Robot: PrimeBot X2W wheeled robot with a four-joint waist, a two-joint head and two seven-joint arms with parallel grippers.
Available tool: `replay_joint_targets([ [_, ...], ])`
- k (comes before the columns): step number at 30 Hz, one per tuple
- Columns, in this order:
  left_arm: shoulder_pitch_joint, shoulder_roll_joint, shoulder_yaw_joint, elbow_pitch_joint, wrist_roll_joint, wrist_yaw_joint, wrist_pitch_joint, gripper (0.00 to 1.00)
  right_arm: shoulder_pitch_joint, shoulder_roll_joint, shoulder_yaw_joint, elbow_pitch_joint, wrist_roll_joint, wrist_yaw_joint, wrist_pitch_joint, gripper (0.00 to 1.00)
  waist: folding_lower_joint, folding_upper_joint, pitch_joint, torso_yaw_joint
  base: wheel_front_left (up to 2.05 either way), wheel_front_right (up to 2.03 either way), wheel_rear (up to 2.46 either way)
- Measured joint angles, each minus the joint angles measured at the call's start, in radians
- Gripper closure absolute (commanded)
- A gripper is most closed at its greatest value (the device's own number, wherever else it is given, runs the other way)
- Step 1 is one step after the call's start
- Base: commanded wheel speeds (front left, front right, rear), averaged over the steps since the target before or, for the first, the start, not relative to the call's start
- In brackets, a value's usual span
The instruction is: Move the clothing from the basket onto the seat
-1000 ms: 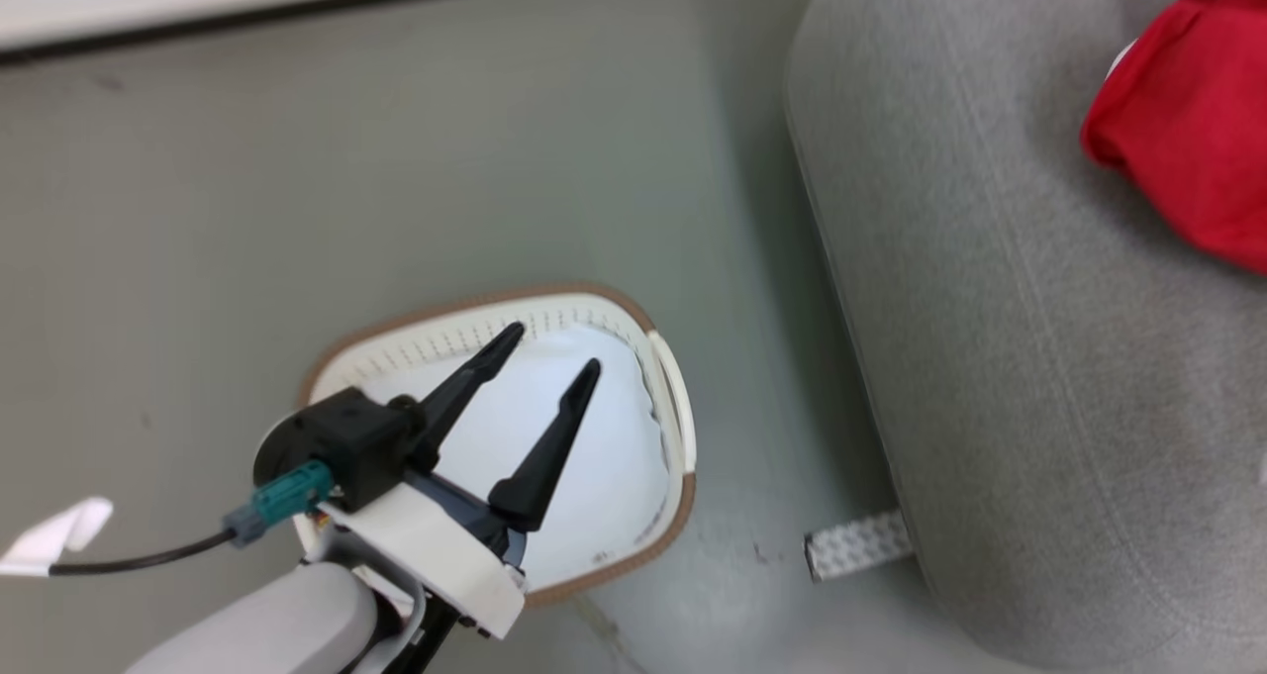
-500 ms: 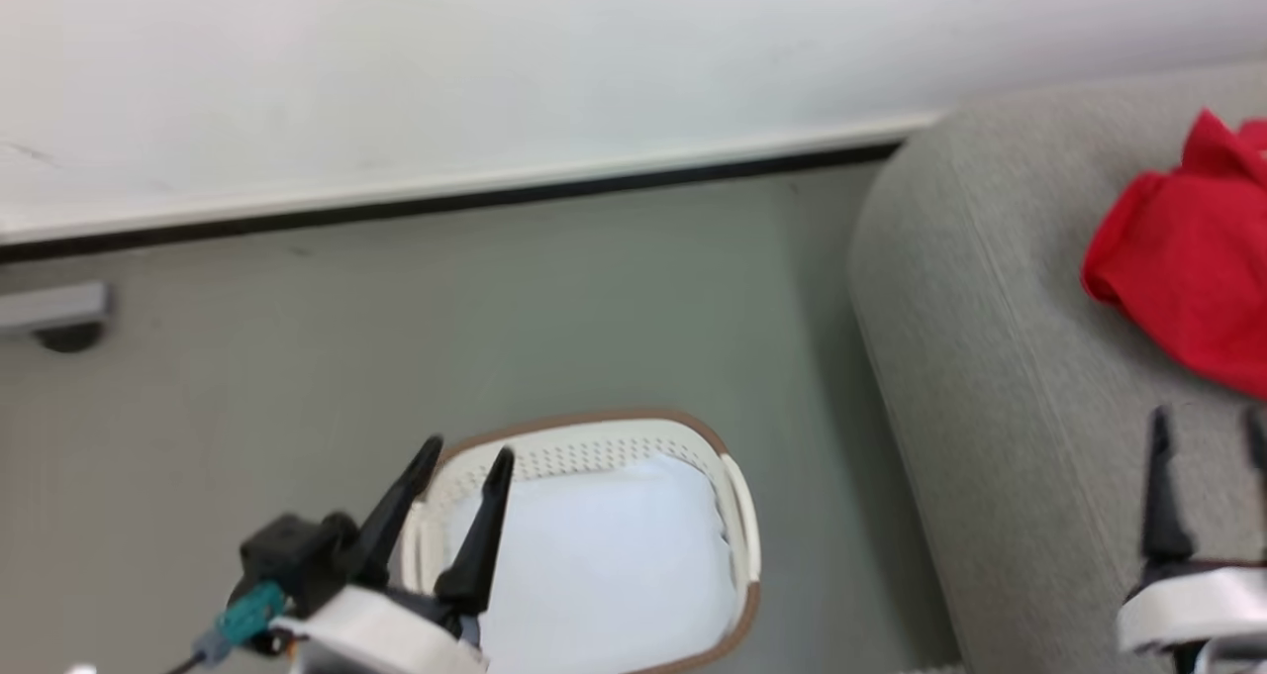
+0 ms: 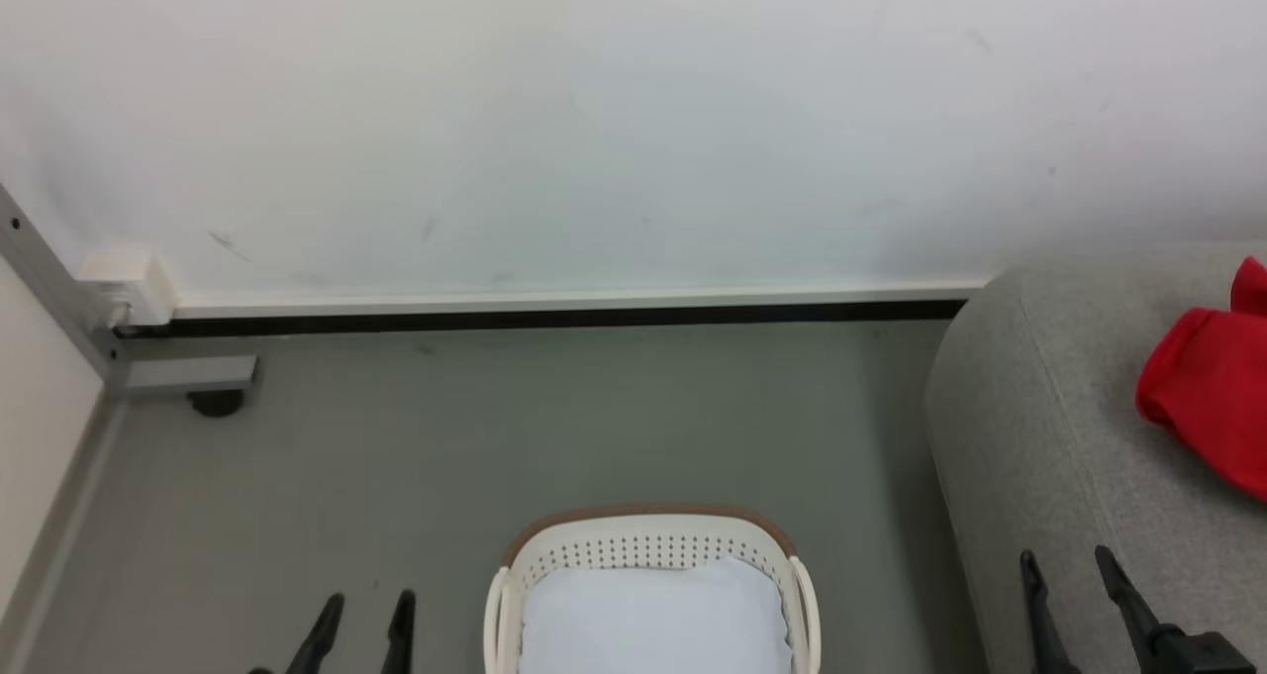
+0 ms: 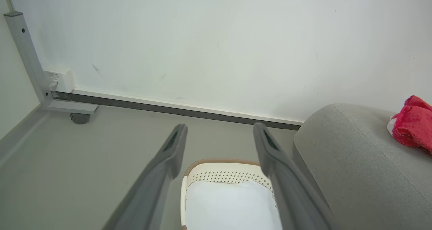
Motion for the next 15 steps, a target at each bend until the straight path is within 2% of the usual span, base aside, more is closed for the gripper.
replay_joint_targets([
  [9, 0.062, -0.076, 0.148, 0.050, 0.107, -0.074, 0.000, 0.00, 0.040, -0.001, 0.037, 0.016, 0.040, 0.000, 0.000, 0.00, 0.0001, 0.0000, -0.061, 0.026, 0.00, 0.00, 0.00],
  [15, 0.063, -0.109, 0.203, 0.062, 0.155, -0.110, 0.000, 0.00, 0.046, 0.000, 0.042, 0.021, 0.047, 0.000, 0.000, 0.00, 0.0001, 0.0000, -0.069, 0.043, 0.00, 0.00, 0.00],
])
